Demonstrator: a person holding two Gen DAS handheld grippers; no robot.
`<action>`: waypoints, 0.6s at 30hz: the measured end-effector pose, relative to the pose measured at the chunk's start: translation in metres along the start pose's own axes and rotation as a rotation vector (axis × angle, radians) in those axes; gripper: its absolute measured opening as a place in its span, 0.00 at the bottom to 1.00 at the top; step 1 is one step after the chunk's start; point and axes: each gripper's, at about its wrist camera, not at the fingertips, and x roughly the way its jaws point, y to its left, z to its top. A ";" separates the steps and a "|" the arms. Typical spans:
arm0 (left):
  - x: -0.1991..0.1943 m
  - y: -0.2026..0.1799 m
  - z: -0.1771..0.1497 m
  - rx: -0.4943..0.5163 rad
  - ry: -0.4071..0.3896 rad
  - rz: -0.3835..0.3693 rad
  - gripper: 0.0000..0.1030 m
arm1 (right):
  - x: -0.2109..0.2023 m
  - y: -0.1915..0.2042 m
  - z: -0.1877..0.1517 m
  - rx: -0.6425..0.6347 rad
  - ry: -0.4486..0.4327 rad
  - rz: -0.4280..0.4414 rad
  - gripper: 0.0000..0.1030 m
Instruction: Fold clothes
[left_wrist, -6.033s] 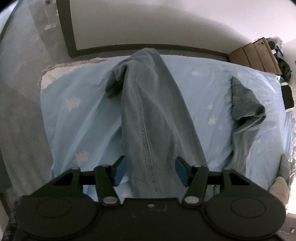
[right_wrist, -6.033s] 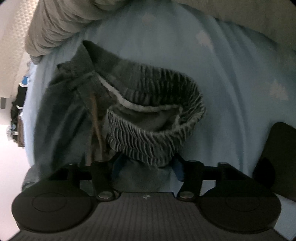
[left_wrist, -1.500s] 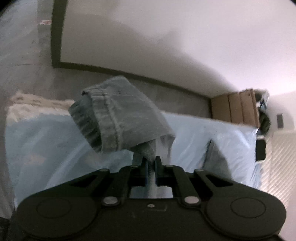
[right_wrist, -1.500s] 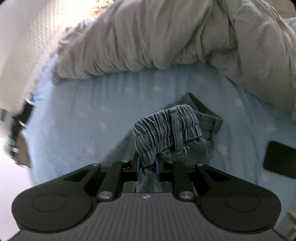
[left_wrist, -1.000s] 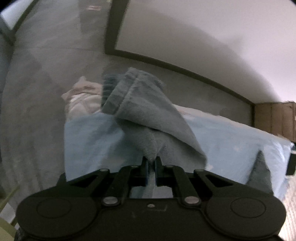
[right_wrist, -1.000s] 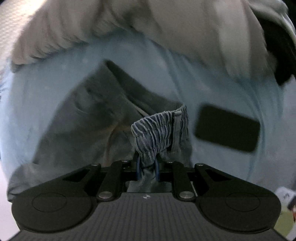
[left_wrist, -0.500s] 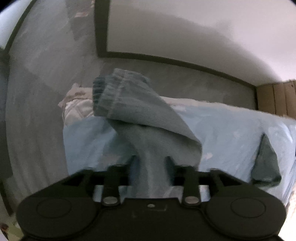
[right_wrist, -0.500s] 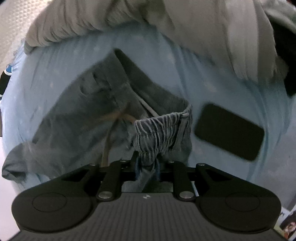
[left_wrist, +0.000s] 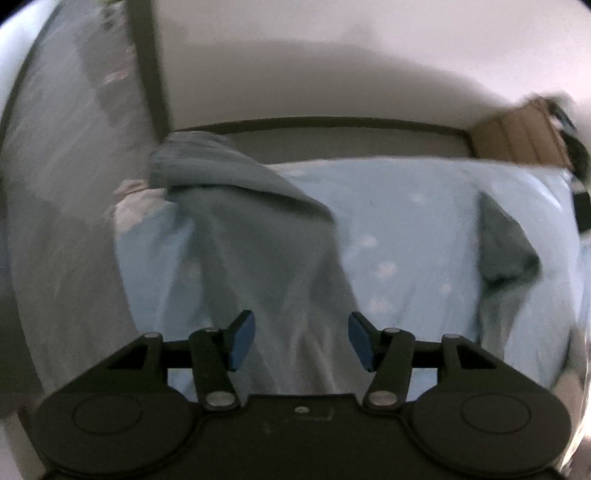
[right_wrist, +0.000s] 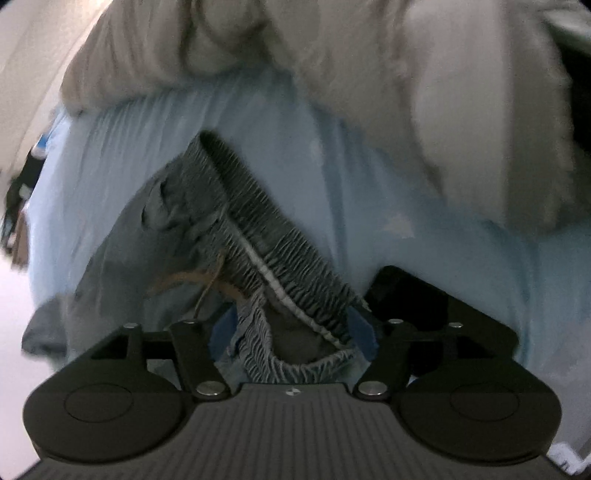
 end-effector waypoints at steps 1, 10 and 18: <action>-0.003 -0.010 -0.009 0.052 0.000 0.006 0.51 | 0.007 -0.002 0.004 -0.031 0.037 0.016 0.70; -0.001 -0.072 -0.088 0.324 0.032 0.044 0.51 | 0.037 -0.015 0.022 -0.176 0.196 0.161 0.77; 0.000 -0.129 -0.127 0.560 0.023 0.089 0.51 | 0.064 0.010 0.008 -0.295 0.329 0.257 0.32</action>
